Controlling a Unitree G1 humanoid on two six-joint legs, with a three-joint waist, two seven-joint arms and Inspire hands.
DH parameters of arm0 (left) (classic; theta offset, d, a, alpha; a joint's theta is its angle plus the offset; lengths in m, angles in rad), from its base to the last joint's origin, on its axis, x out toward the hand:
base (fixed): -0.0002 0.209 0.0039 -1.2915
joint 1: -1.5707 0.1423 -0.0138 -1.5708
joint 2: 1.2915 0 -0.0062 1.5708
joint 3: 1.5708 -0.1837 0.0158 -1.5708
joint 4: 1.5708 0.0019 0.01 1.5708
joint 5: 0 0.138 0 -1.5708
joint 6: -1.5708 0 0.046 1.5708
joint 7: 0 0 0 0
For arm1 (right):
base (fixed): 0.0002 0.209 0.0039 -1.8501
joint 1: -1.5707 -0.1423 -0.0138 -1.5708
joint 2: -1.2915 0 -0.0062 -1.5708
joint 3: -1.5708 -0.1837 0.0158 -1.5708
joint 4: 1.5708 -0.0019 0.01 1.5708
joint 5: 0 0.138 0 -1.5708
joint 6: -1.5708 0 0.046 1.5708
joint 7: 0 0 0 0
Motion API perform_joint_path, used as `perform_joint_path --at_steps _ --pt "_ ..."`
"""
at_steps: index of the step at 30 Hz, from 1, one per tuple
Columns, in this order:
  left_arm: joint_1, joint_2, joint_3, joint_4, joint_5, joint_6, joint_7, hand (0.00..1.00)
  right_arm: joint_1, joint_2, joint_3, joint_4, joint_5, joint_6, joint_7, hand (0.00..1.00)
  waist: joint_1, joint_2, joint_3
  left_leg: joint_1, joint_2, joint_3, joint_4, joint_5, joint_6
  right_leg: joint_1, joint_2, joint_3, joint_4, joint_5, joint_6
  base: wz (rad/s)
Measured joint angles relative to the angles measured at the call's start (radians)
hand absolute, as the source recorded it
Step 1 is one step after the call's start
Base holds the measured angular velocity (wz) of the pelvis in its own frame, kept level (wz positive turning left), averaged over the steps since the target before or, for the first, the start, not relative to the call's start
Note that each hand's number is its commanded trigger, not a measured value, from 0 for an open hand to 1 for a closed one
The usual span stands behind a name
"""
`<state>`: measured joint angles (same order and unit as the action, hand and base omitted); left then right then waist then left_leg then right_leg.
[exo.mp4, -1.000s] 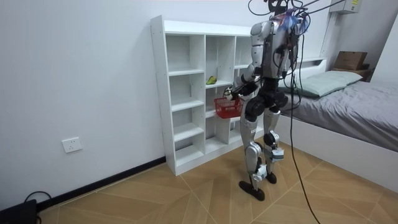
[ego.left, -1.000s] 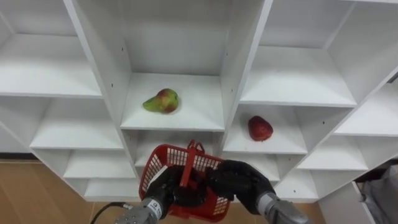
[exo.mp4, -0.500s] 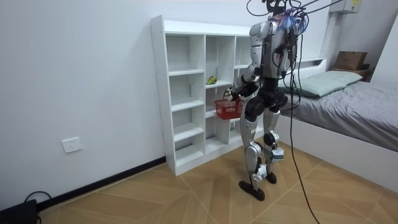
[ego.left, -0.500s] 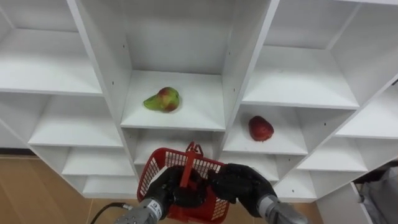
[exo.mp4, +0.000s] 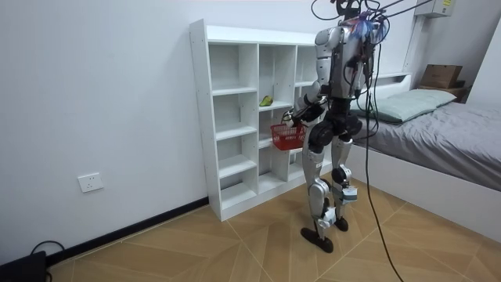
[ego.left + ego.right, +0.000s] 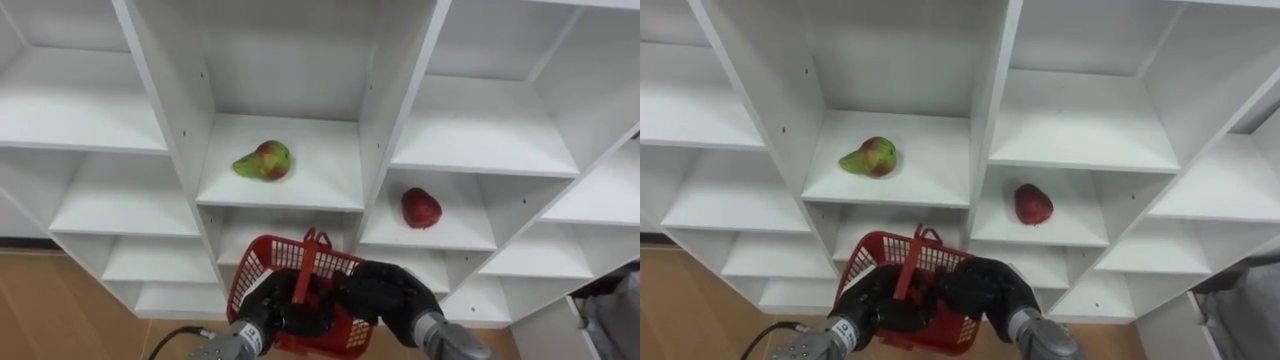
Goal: Collect fruits from the closet
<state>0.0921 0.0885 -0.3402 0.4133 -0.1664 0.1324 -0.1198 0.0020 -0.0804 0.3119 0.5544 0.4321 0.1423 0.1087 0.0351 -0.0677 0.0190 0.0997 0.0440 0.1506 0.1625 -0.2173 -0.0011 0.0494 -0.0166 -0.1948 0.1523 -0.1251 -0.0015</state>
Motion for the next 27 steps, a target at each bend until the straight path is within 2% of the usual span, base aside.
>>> perform_joint_path --at_steps 3,6,12,27 --pt "0.0 0.0 0.0 0.0 0.0 0.014 -0.001 1.0 -0.002 0.0 0.006 0.013 0.001 0.0 -0.002 1.0 0.0 0.006 -0.0051 0.0 0.0 -0.001 0.0 0.0 0.0 0.0 0.0 -0.001 0.0 0.0 0.0 0.0" --pt "0.001 0.0 -0.001 0.018 -0.004 0.017 -0.003 1.0 -0.006 0.0 0.011 0.04 0.0 0.0 -0.002 1.0 -0.001 0.018 -0.0138 0.003 0.0 -0.001 0.001 0.0 0.0 0.003 -0.001 -0.003 0.001 0.0 0.0 0.0" --pt "0.012 0.0 -0.01 0.059 -0.022 0.018 -0.002 1.0 -0.019 -0.004 0.017 0.066 0.0 0.0 -0.005 1.0 -0.002 0.024 -0.0105 0.008 -0.001 -0.001 0.002 0.0 0.0 0.008 -0.002 -0.001 0.002 0.0 0.0 0.0" --pt "0.02 0.0 -0.022 0.065 -0.038 0.019 -0.002 1.0 -0.063 -0.004 0.016 0.104 0.001 -0.001 -0.001 1.0 -0.005 0.031 -0.0033 0.0 -0.003 -0.005 0.002 0.0 0.0 0.004 -0.004 -0.003 -0.002 -0.003 0.004 0.0"
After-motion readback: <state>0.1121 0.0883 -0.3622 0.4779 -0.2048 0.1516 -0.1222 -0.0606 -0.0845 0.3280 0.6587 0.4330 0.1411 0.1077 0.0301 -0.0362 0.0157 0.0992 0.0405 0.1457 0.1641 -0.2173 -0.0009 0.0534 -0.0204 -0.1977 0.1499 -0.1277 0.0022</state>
